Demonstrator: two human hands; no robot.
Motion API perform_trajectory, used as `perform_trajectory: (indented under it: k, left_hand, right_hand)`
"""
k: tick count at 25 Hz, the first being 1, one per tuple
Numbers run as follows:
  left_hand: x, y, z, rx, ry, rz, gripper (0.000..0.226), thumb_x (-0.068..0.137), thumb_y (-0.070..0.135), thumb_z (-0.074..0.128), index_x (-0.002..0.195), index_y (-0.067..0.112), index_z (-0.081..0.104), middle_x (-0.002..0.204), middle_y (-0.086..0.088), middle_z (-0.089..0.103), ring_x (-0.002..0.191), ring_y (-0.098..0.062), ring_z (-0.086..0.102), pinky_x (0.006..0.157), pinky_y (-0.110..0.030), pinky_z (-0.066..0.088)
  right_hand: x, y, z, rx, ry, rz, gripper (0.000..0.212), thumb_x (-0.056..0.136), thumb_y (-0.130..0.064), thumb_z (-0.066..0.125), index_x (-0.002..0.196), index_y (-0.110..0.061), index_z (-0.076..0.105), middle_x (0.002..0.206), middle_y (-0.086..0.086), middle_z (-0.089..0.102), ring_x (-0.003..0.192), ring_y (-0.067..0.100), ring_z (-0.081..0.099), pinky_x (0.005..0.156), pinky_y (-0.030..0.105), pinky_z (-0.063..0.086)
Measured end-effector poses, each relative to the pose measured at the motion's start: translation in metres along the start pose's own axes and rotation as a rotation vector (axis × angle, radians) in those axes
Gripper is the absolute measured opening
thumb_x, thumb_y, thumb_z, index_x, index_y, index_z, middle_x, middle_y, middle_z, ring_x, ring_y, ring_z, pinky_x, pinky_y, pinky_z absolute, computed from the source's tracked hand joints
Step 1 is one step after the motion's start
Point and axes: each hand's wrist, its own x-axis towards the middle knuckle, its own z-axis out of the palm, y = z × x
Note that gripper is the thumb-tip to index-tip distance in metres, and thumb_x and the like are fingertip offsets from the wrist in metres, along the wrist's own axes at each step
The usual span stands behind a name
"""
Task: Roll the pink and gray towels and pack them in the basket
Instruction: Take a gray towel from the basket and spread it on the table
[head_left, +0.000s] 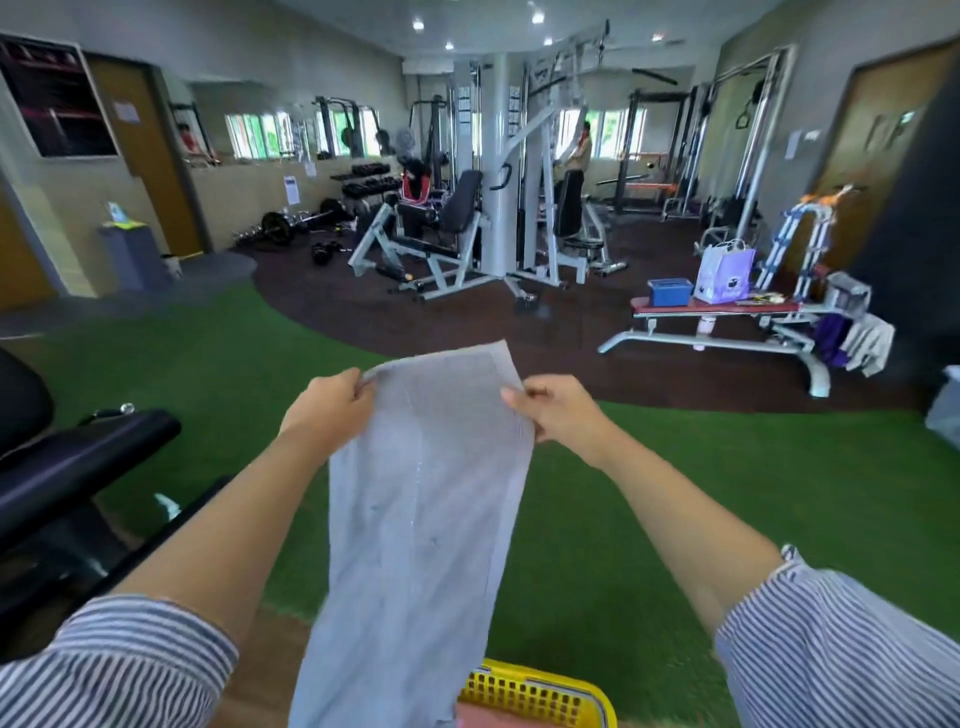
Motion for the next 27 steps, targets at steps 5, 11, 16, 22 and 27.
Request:
perform_trajectory:
  k: [5, 11, 16, 22, 27]
  left_hand:
    - [-0.026, 0.05, 0.0, -0.172, -0.062, 0.142, 0.023, 0.088, 0.037, 0.059, 0.079, 0.015, 0.06, 0.083, -0.005, 0.069, 0.083, -0.025, 0.065, 0.071, -0.032, 0.052]
    - [-0.07, 0.117, 0.047, -0.413, -0.144, 0.25, 0.057, 0.072, 0.063, 0.071, 0.082, 0.009, 0.056, 0.079, -0.005, 0.064, 0.07, -0.016, 0.059, 0.064, -0.033, 0.049]
    - [-0.071, 0.139, 0.081, -0.466, -0.072, 0.103, 0.015, 0.091, 0.022, 0.056, 0.088, 0.008, 0.058, 0.087, -0.007, 0.062, 0.077, -0.022, 0.055, 0.058, -0.026, 0.038]
    - [-0.053, 0.149, 0.091, -0.848, -0.267, 0.034, 0.011, 0.096, 0.015, 0.042, 0.086, 0.012, 0.044, 0.085, -0.009, 0.052, 0.076, -0.021, 0.049, 0.072, -0.044, 0.049]
    - [-0.044, 0.156, 0.081, -0.874, -0.345, -0.024, 0.03, 0.094, 0.008, 0.028, 0.066, 0.019, 0.026, 0.066, 0.001, 0.026, 0.057, -0.014, 0.023, 0.052, -0.028, 0.023]
  right_hand:
    - [0.003, -0.045, -0.006, 0.098, 0.253, 0.03, 0.018, 0.084, -0.016, 0.065, 0.067, -0.01, 0.065, 0.076, 0.021, 0.065, 0.059, 0.028, 0.066, 0.058, 0.043, 0.057]
    - [0.011, -0.065, -0.015, 0.501, 0.525, 0.254, 0.028, 0.078, 0.011, 0.06, 0.104, 0.017, 0.053, 0.079, 0.032, 0.063, 0.055, 0.034, 0.066, 0.046, 0.034, 0.055]
    - [0.008, -0.057, -0.022, 0.429, 0.569, 0.28, 0.036, 0.076, 0.014, 0.058, 0.11, 0.019, 0.048, 0.084, 0.033, 0.062, 0.061, 0.037, 0.066, 0.05, 0.043, 0.057]
    - [0.0, -0.059, -0.059, 0.11, 0.646, 0.156, 0.04, 0.071, 0.006, 0.067, 0.102, -0.005, 0.044, 0.09, 0.029, 0.059, 0.062, 0.037, 0.067, 0.048, 0.043, 0.056]
    - [-0.018, -0.054, -0.069, -0.523, 0.346, 0.02, 0.014, 0.079, -0.013, 0.063, 0.076, -0.001, 0.07, 0.074, 0.007, 0.07, 0.063, 0.016, 0.067, 0.066, 0.028, 0.057]
